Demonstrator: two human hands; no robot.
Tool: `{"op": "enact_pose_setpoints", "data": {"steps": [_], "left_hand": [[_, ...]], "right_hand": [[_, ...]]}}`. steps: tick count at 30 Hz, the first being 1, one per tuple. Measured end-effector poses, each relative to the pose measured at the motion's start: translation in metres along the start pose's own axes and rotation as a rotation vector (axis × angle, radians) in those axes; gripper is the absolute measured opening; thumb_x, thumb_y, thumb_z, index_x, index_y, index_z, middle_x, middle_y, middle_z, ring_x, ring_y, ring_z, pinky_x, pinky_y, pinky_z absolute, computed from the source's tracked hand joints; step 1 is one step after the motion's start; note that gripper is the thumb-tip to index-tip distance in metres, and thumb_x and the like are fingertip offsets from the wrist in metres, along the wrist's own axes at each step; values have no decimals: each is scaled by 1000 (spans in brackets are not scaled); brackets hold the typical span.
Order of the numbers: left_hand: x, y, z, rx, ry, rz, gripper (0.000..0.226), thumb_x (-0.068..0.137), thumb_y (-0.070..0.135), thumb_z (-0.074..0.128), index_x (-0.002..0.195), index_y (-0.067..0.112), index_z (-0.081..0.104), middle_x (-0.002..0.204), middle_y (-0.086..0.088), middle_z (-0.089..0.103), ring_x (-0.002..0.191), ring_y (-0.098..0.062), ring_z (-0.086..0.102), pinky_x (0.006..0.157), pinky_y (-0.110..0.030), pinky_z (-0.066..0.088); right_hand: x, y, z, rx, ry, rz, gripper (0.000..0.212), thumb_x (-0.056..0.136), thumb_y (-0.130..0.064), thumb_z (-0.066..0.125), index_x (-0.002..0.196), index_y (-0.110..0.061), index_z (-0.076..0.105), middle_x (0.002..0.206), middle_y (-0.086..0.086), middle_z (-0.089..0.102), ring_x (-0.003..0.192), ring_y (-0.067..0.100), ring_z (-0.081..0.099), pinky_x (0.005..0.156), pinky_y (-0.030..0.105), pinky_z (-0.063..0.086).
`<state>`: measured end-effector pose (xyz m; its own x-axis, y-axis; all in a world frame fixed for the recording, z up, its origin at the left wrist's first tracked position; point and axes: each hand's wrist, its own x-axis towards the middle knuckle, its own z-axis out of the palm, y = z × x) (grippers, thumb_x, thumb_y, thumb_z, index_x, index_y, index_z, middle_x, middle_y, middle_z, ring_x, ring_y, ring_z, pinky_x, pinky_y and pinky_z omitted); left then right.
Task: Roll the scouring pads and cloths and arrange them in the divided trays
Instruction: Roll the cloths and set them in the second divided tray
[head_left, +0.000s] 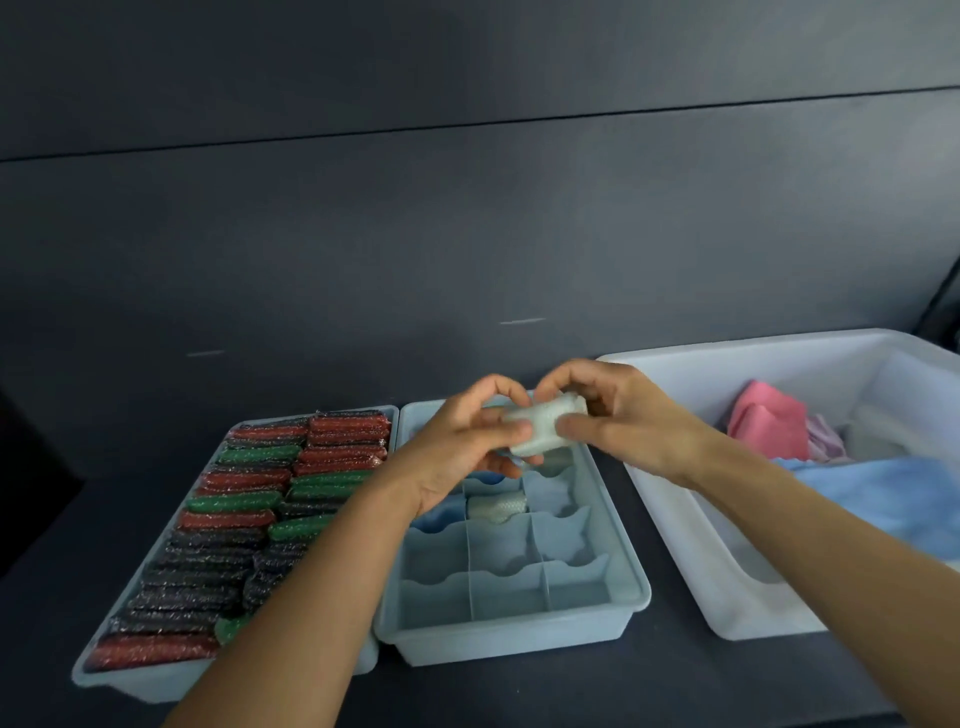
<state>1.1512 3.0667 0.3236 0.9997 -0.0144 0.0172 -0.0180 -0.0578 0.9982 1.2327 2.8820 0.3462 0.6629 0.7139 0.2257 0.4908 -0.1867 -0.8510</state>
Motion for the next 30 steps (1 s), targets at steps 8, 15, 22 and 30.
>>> {"op": "enact_pose_setpoints", "data": {"steps": [8,15,22,30], "left_hand": [[32,-42,11,578,-8,-69,26,78,3,74,102,10,69,92,-5,73,79,-8,65,73,-19,51],[40,-59,19,1007,25,-68,14,74,29,77,83,27,67,85,7,72,80,-16,67,75,-34,54],[48,-61,34,1406,38,57,21,80,29,72,100,24,75,99,4,73,95,-21,64,75,-26,45],[48,-53,34,1304,-1,-81,16,82,36,69,98,33,71,105,6,69,98,-22,64,75,-29,46]], "right_hand": [[11,28,18,-970,-150,16,29,79,-19,59,107,-29,56,106,-4,59,107,15,52,91,27,32],[20,38,27,-1169,-280,52,21,78,-24,61,99,-28,61,105,-2,63,109,17,53,88,30,31],[26,36,-24,-543,206,123,13,81,-23,59,72,-32,62,78,-11,67,78,18,64,78,35,52],[-1,89,-110,-628,240,437,21,78,-4,64,69,-23,67,86,4,71,84,24,64,83,31,51]]}}
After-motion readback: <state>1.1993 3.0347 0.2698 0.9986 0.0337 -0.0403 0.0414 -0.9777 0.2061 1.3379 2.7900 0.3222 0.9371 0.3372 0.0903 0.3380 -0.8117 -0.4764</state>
